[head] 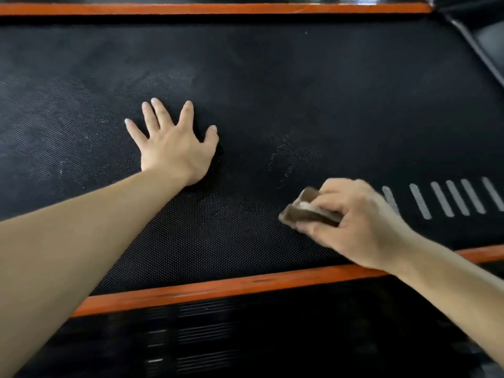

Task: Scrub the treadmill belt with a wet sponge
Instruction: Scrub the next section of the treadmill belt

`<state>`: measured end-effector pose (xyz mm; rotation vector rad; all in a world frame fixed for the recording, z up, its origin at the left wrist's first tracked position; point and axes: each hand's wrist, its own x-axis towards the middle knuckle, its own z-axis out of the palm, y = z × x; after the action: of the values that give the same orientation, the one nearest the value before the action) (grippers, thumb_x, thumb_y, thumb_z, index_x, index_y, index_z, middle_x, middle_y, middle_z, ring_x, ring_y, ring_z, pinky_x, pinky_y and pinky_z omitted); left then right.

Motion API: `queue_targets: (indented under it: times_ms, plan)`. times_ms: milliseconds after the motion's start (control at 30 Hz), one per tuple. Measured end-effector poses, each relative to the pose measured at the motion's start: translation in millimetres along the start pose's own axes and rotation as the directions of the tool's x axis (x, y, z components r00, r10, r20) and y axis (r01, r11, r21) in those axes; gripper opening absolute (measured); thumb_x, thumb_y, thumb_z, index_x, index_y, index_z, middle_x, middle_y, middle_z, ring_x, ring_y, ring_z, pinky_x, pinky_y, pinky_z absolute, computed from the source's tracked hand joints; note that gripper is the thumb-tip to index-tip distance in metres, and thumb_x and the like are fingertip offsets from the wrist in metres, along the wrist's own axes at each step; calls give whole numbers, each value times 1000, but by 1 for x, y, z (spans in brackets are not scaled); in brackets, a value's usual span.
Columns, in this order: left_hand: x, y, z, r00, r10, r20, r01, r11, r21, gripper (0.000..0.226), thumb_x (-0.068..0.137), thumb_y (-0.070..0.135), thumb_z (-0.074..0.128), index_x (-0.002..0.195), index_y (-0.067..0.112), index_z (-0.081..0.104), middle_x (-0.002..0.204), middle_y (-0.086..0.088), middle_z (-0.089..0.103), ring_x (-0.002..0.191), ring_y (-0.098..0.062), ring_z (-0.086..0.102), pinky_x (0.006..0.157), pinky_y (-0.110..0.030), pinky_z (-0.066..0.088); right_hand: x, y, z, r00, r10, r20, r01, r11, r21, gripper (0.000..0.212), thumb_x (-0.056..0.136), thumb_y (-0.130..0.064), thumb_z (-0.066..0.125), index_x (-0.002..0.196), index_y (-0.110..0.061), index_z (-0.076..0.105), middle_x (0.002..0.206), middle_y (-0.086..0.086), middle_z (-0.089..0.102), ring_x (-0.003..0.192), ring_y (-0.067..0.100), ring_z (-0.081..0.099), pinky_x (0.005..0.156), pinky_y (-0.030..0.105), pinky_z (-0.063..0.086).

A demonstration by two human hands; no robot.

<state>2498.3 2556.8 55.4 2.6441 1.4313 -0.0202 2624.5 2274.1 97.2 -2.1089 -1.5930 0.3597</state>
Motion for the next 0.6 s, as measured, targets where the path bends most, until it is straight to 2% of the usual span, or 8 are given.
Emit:
queue_targets:
  times_ms: [67,133,267,300,367,467,533,600]
  plan:
    - [0,0,0,1000,0,-1,0,1000,-2,79,96,72,18,162,30,13,169,-24,-3,157,-36,-11,122,-64,-8,-11,-8,-1,993,-3,115,-1,999,33,29,85,-58,65,75,-32,73,76,-13,55,73,8,55,69,26,42]
    - [-1,0,0,1000,-3,-7,3,1000,-7,79,96,72,19,162,30,14,169,-24,-2,157,-35,-10,122,-64,-8,-13,0,-10,992,14,123,-13,1000,-9,27,83,-56,67,75,-31,74,76,-14,55,73,7,55,71,28,42]
    - [-6,2,-2,1000,-4,-13,4,1000,-22,76,97,70,21,161,29,18,169,-24,0,157,-35,-9,122,-63,-8,-21,18,-20,978,198,-65,-197,980,25,25,79,-52,71,73,-28,74,78,-8,58,69,11,58,63,42,51]
    - [-8,2,-3,1000,-8,-12,7,1000,-26,75,98,68,22,161,28,19,169,-24,0,157,-35,-8,122,-64,-8,-27,15,-19,976,209,-57,-209,978,13,28,79,-54,70,72,-27,73,79,-8,57,70,9,57,64,38,50]
    - [-10,5,-5,1000,-18,-5,18,998,-55,71,100,64,26,161,26,21,169,-24,2,157,-35,-7,122,-64,-8,-37,0,-16,985,162,58,-164,986,17,30,80,-55,72,72,-26,72,80,-8,55,74,8,55,67,27,44]
    - [-17,14,-7,1000,14,-17,-16,994,-107,62,103,54,32,159,28,25,170,-20,5,158,-33,-4,121,-65,-8,-35,4,-28,966,143,214,-164,983,84,9,77,-40,84,80,-34,77,85,-11,59,82,5,58,69,19,41]
    - [-21,23,-7,998,65,-24,-68,989,-131,58,103,49,35,157,28,28,170,-18,8,158,-33,-3,121,-66,-8,-31,28,-36,974,196,115,-206,975,82,12,73,-35,87,77,-35,76,83,-10,60,79,6,59,69,24,42]
    - [-23,37,-5,998,68,0,-68,986,-152,58,102,48,36,156,28,30,170,-17,8,158,-33,-5,121,-66,-10,-31,48,-41,952,291,-98,-281,954,102,12,73,-36,86,74,-33,74,80,-9,60,75,8,60,67,33,46]
